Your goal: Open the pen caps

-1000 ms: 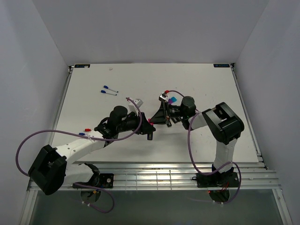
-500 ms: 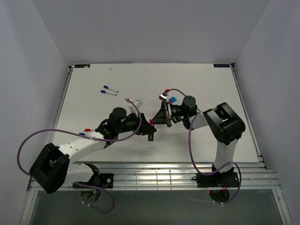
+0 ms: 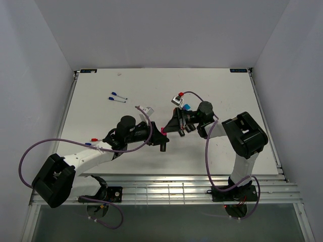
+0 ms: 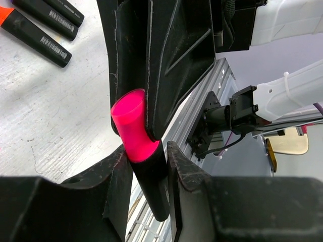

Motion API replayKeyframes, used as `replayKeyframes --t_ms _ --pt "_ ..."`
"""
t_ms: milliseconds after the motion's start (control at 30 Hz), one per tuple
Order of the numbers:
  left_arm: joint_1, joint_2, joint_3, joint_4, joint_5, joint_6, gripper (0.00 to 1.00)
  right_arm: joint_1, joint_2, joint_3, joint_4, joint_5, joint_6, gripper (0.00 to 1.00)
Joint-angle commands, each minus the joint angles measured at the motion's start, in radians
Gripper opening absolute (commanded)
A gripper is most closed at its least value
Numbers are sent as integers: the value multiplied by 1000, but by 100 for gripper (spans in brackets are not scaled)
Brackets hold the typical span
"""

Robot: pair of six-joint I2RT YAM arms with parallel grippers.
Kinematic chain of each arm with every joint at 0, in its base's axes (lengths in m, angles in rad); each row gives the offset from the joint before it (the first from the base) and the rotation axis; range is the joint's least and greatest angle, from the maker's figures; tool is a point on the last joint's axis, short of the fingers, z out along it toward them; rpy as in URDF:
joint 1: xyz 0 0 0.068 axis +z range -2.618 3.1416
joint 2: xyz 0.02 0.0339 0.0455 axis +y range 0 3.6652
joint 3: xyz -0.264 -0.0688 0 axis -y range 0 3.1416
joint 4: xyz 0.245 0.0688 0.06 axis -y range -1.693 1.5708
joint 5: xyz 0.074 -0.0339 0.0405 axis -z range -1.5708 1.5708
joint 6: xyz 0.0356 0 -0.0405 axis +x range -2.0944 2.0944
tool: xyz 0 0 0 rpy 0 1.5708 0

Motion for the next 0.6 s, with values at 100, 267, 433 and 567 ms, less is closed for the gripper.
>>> replayKeyframes --t_ms 100,267,433,567 --pt "-23 -17 -27 5 132 1 57 -39 -49 47 59 72 -35 8" --pt "-23 -39 -41 9 132 -2 69 -53 -69 42 16 69 -72 8" --pt "-23 -39 -47 17 121 -8 65 -54 -80 41 -7 69 -84 8" --pt "-21 -34 -44 25 102 -11 64 -54 -84 19 4 64 -84 8"
